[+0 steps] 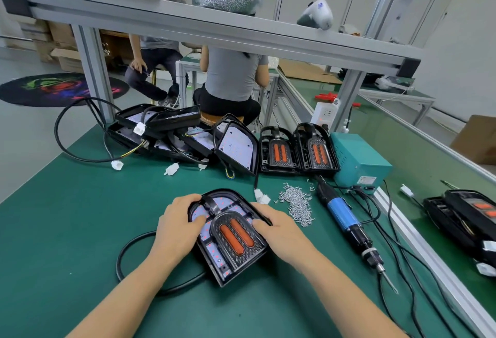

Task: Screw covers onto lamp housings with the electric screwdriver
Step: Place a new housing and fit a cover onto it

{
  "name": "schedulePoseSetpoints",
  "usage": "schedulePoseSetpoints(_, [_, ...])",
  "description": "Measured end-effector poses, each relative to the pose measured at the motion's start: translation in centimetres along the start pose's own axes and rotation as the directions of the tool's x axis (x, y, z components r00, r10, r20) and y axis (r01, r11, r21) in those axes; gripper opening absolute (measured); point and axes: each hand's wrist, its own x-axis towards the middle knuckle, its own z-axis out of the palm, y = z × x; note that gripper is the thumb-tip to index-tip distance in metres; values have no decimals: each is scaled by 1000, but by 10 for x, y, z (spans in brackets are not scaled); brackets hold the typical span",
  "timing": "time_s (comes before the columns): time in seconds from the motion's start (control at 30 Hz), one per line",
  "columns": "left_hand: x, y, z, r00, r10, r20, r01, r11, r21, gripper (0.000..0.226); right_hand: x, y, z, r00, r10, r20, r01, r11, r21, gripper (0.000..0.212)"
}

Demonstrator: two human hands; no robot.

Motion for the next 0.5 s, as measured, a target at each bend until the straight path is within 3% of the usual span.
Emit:
schedulePoseSetpoints(0.2, [16,6,-3,976,-217,30,217,938,-270,44,2,-6,-3,996,87,28,-91,974,208,16])
schedulePoseSetpoints(0.37, [27,5,-1,981,-193,-19,187,968,-165,28,6,-7,-8,995,97,21,-97,995,-22,35])
schedulePoseSetpoints(0.5, [26,0,5,986,-147,-80,133,980,-150,30,12,3,-19,970,212,-120,-217,976,-27,31])
